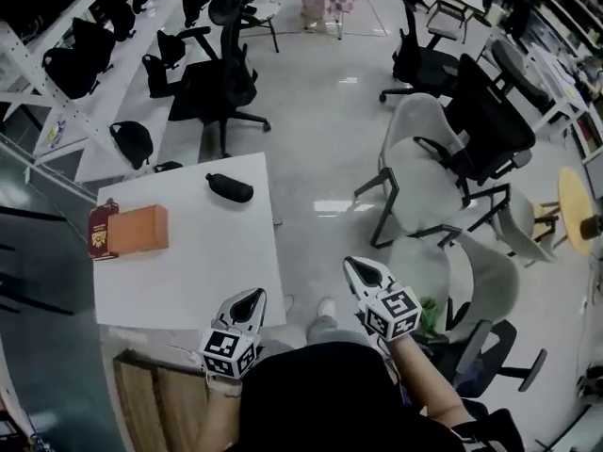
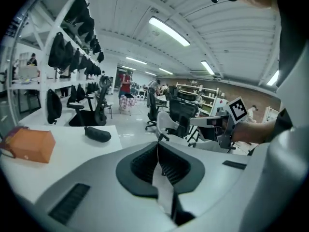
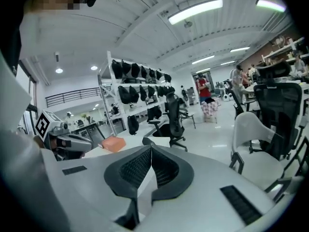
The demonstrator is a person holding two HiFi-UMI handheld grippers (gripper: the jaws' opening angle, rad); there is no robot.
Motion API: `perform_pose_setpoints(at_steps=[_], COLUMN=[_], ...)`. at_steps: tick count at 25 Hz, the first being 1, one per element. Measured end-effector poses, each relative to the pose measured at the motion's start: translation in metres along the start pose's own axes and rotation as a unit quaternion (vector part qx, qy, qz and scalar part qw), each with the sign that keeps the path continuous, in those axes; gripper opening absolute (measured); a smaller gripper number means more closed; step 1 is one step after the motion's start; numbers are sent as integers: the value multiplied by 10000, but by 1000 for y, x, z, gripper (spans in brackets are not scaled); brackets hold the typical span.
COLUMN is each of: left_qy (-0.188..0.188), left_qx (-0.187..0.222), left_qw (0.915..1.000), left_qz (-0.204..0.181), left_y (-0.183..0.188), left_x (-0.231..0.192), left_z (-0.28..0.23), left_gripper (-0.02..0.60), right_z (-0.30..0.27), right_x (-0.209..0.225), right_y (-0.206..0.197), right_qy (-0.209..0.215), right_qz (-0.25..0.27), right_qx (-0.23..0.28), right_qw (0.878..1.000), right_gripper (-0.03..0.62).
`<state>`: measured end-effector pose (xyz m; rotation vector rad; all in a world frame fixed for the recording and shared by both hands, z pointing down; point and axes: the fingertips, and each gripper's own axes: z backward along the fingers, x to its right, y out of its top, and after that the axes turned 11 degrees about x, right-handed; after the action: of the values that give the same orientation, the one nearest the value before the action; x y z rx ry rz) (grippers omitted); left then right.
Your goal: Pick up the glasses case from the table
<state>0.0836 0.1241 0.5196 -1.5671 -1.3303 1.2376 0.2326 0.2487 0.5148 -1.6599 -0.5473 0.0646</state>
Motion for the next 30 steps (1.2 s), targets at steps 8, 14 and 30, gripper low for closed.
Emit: perform_pose_setpoints(at_steps=[8,14,30], left_qy=[1010,1494,2053], left_qx=[236,348,607], left_qw=[9940,9863,9703], left_qz=[361,600,1130], left_y=[-2,-8,-33], left_x=[-33,-71,-168], left_z=[26,62,151], left_gripper=[20,20,20], right_z=[-75,-125,-273], right_x=[-13,-45,-121], right_y=[4,1,-40], right_qy=[868,1220,1403], right_qz=[255,473,1342], right_qx=[-325,-572,-1187], right_qw=[9954,9897,9738], right_gripper=[29,29,156])
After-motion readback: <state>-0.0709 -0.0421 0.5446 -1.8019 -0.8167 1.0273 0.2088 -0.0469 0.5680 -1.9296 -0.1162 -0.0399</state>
